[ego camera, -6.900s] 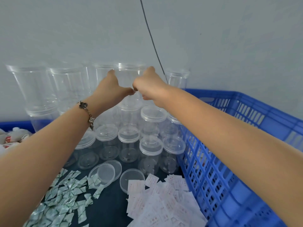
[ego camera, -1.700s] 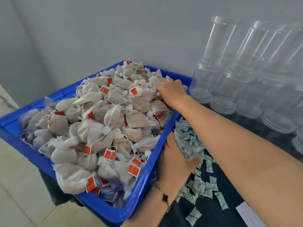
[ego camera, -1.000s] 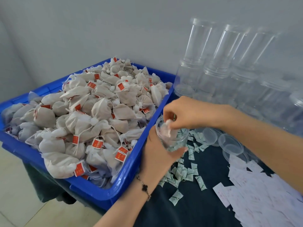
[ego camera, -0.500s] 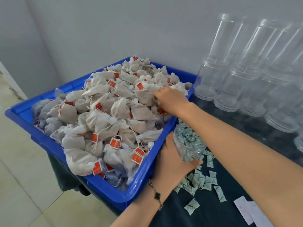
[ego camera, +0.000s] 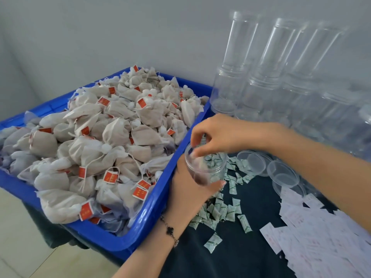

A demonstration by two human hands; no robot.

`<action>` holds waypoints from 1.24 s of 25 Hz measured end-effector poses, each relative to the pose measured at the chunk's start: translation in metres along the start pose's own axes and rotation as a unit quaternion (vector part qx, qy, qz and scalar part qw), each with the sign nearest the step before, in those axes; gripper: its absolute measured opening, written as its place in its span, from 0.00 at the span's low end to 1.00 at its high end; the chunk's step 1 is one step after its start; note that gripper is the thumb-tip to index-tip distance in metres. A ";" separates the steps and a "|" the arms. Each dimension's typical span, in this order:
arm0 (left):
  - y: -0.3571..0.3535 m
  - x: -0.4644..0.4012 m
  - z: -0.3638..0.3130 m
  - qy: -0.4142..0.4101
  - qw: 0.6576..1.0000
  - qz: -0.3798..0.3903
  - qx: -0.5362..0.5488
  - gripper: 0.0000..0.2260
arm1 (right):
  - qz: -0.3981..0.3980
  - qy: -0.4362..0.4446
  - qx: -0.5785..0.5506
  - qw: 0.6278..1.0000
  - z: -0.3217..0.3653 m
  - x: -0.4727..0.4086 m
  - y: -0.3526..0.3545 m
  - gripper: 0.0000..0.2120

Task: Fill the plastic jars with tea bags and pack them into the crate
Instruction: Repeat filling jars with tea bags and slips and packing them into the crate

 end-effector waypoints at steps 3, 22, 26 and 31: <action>0.004 0.003 0.002 0.004 1.000 -0.001 0.024 0.43 | -0.119 0.003 0.032 0.992 0.004 -0.031 -0.001 0.07; -0.001 0.003 0.000 -0.001 0.996 0.070 -0.059 0.46 | -0.160 0.025 0.075 0.984 0.015 -0.148 -0.010 0.18; 0.004 0.004 -0.002 0.004 0.995 0.045 -0.091 0.47 | -0.218 0.025 0.112 0.969 0.018 -0.146 -0.005 0.08; 0.005 0.008 -0.002 0.008 0.998 0.018 -0.056 0.42 | -0.294 -0.036 -0.071 0.953 0.014 -0.098 0.033 0.09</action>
Point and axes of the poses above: each hand's wrist, its own x-axis away from the middle knuckle, its own y-axis out of the back of the hand, z = x × y, the point moved 3 cm from there along -x, towards the middle knuckle, and after that the axes turned 2 degrees about x, right-handed, at the moved point
